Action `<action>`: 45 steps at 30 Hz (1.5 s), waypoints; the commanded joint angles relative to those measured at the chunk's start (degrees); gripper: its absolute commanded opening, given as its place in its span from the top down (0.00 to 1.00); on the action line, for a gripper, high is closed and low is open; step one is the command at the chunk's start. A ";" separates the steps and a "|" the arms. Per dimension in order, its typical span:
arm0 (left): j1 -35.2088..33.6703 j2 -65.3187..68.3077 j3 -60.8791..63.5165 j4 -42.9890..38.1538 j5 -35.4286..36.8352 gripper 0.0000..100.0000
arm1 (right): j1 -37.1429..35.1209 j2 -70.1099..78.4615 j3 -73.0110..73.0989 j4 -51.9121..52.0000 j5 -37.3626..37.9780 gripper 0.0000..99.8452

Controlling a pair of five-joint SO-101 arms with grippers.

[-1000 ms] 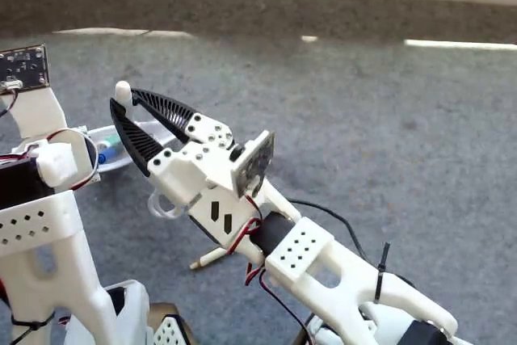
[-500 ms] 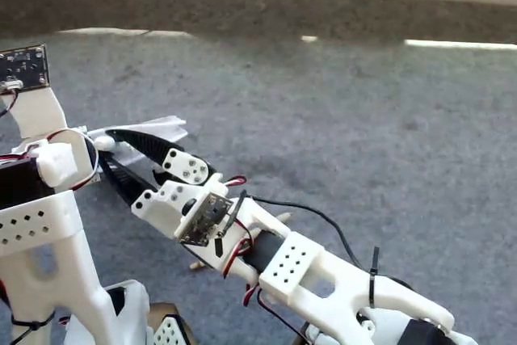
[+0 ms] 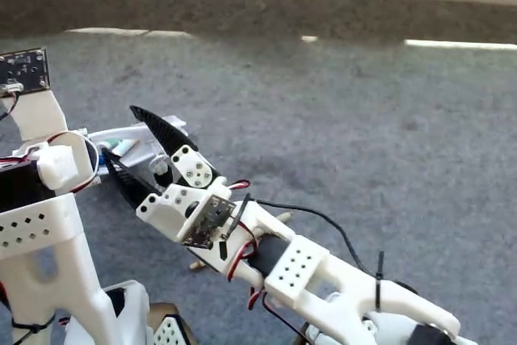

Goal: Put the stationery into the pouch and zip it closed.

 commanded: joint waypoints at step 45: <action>-0.75 0.57 0.22 -0.70 0.18 0.99 | 22.29 -17.89 -11.30 90.51 -42.29 0.79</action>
